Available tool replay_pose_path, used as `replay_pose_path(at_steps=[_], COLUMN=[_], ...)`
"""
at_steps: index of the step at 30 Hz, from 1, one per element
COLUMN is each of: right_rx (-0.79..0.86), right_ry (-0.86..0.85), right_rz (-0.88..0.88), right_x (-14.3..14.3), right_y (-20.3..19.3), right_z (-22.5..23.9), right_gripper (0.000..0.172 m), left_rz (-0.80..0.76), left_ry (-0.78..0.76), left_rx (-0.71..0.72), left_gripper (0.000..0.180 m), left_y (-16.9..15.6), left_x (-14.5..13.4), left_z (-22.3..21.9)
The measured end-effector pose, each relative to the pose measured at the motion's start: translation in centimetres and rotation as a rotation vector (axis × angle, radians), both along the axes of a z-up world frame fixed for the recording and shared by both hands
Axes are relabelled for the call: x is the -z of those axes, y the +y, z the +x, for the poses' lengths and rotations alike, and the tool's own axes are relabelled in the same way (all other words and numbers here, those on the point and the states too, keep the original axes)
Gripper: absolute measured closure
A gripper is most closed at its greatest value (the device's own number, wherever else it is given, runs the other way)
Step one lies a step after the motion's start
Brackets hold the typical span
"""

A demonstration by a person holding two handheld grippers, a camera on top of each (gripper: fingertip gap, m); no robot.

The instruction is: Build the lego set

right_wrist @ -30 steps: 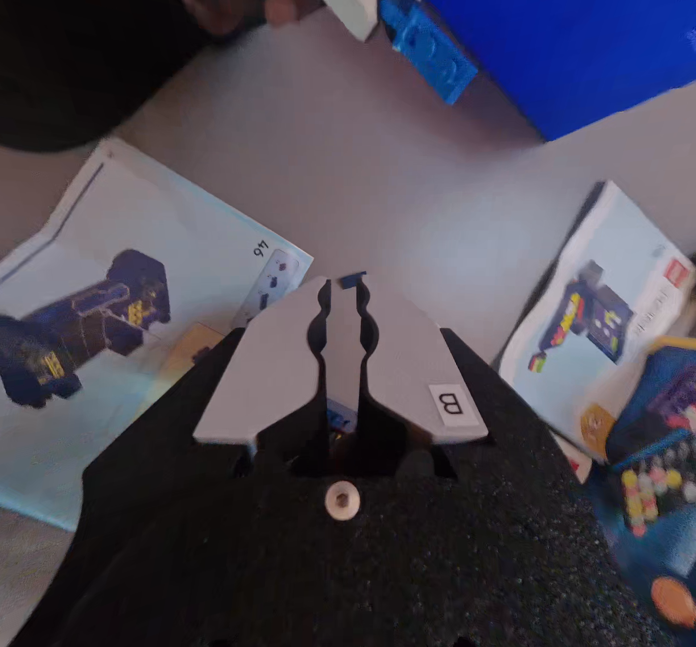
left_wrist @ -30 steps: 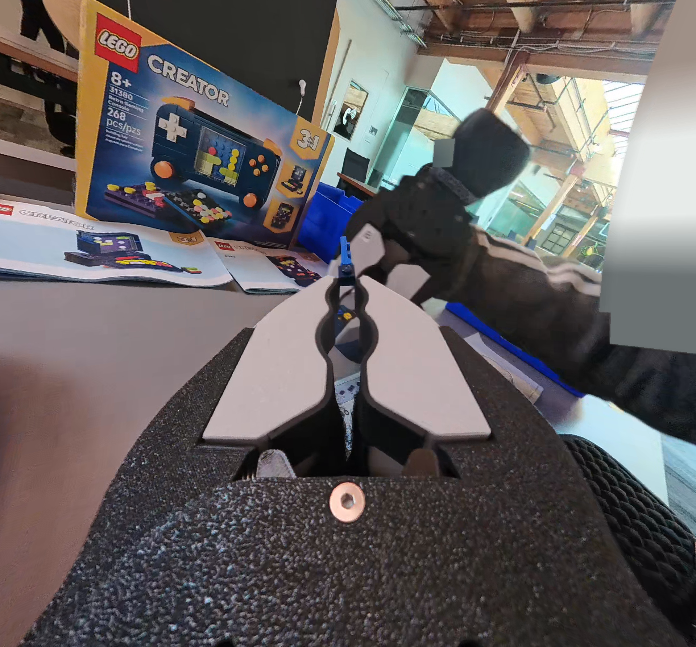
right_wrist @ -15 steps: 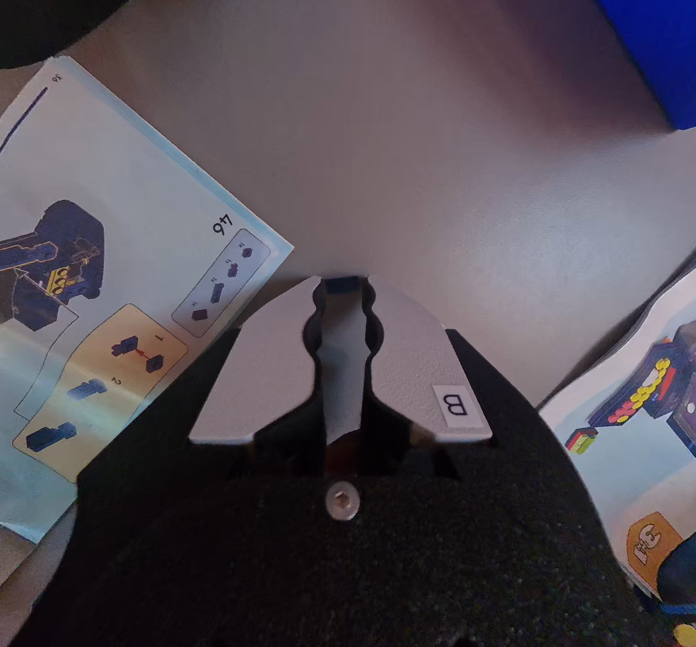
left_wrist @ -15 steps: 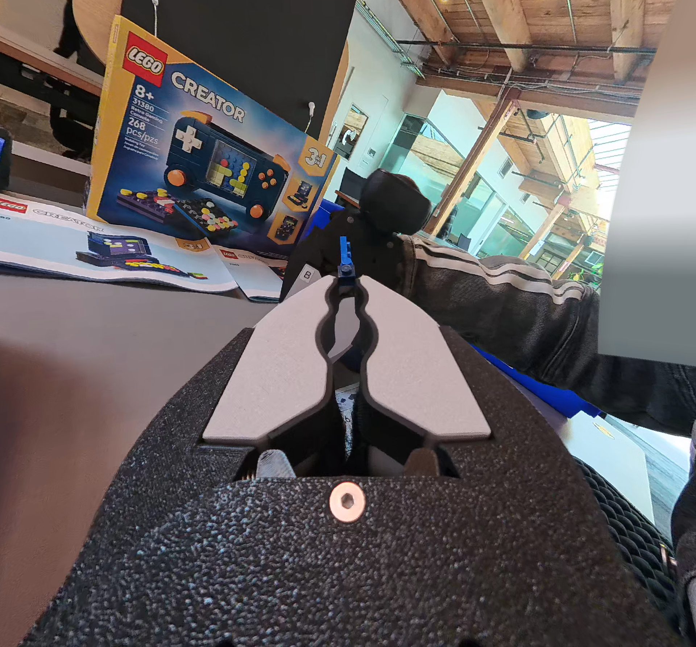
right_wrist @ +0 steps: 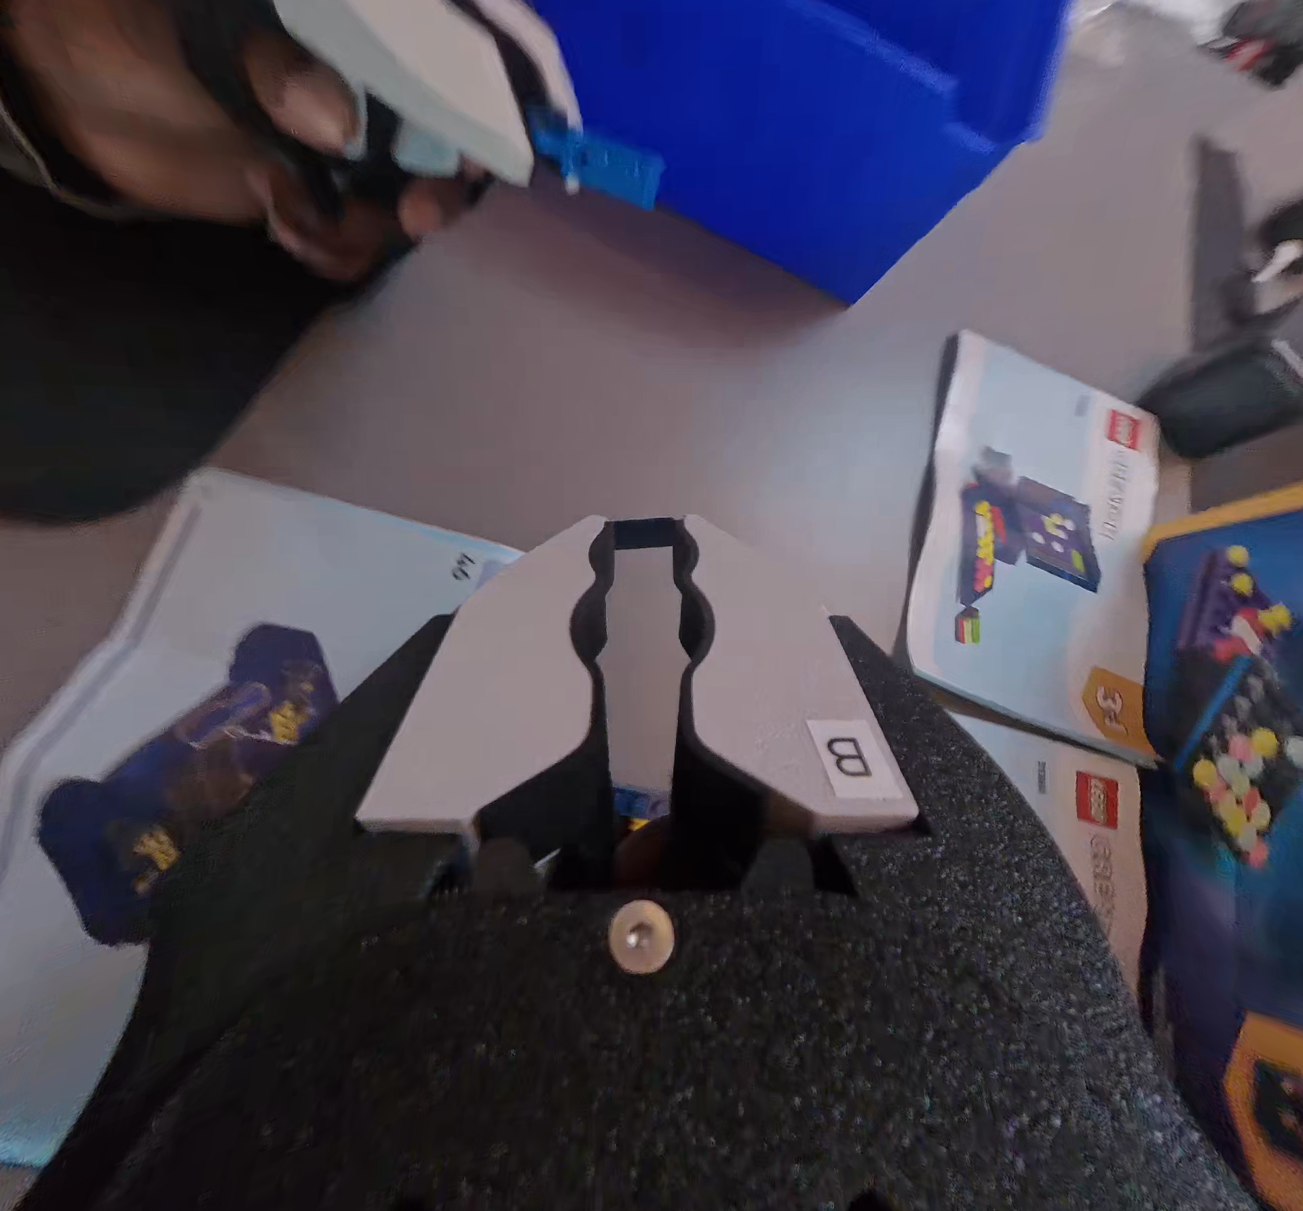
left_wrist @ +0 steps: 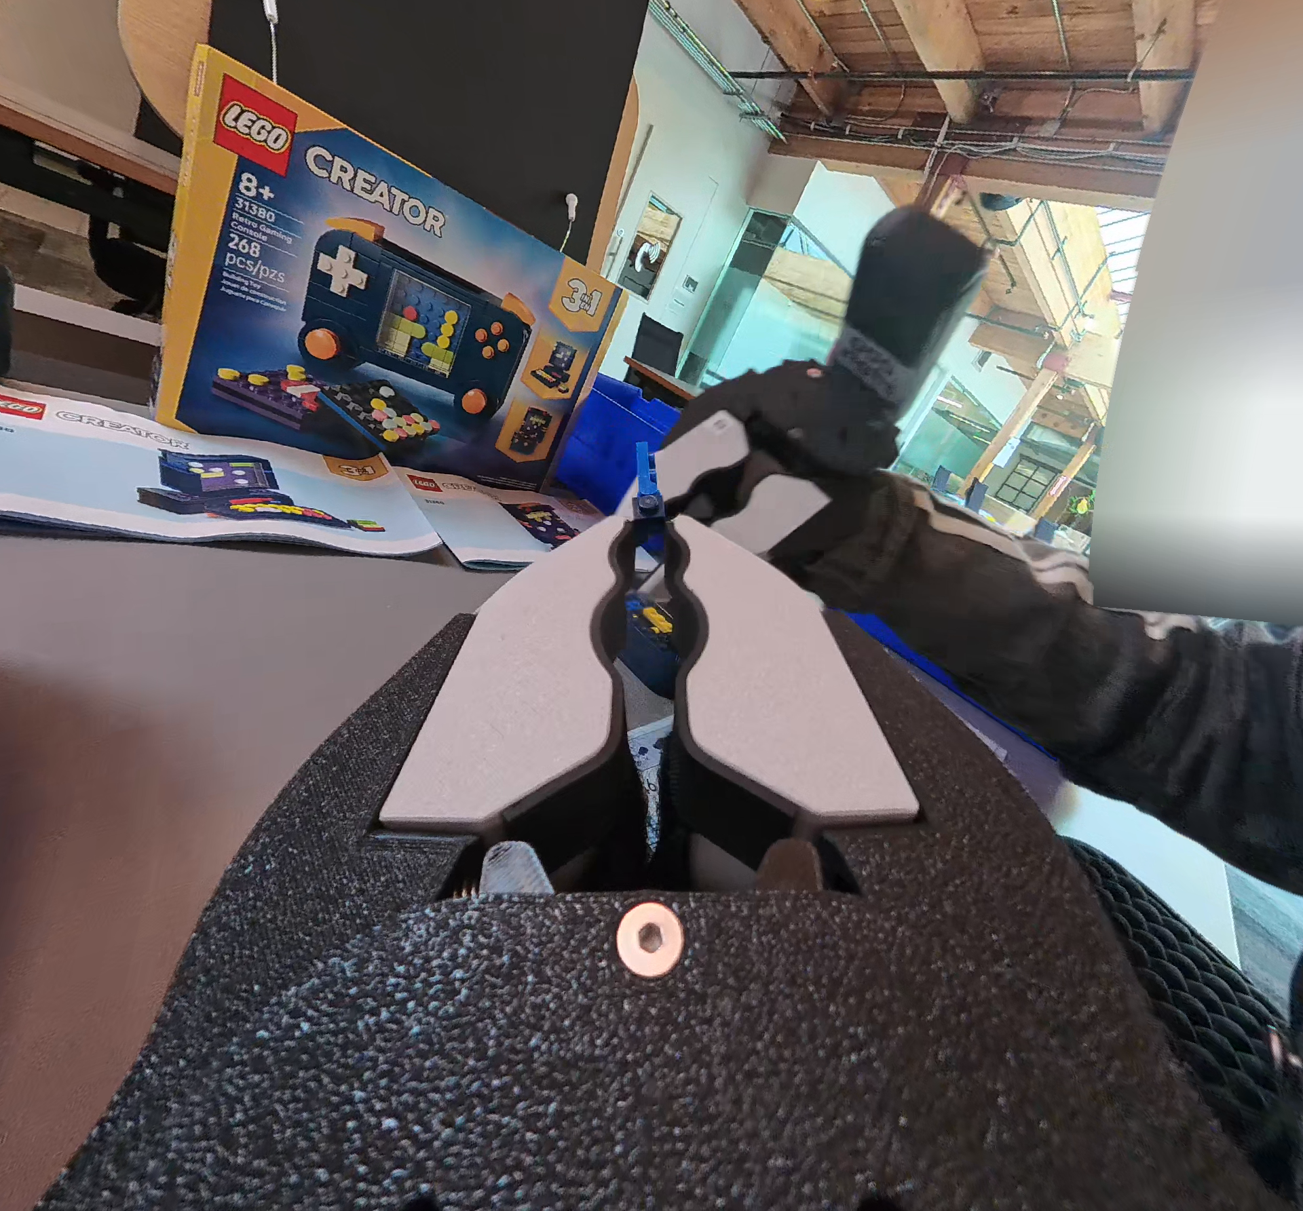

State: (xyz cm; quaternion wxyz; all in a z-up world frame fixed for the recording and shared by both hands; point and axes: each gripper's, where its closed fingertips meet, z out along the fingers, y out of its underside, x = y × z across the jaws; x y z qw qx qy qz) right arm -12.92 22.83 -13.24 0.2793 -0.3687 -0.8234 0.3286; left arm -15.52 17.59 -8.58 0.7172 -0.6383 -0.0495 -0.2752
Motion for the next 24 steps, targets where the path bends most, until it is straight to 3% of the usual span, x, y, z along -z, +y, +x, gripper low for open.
replay_pose_path(at_steps=[11, 19, 24], right_rx=[0.412, 0.66, 0.788], right_ry=[0.446, 0.735, 0.872], right_rz=[-0.398, -0.521, -0.541], right_x=[-6.0, -8.4, -9.0], right_y=[-2.8, -2.4, -2.4], right_z=[5.9, 8.7, 11.3], right_gripper=[0.156, 0.157, 0.156], left_rz=[0.014, 0.041, 0.0], left_ry=[0.028, -0.183, -0.357], left_rx=[0.089, 0.201, 0.271], left_gripper=[0.174, 0.174, 0.174], left_y=[0.0, 0.3, 0.5], left_x=[-0.6, -1.7, -0.8], left_z=[2.5, 6.1, 7.4])
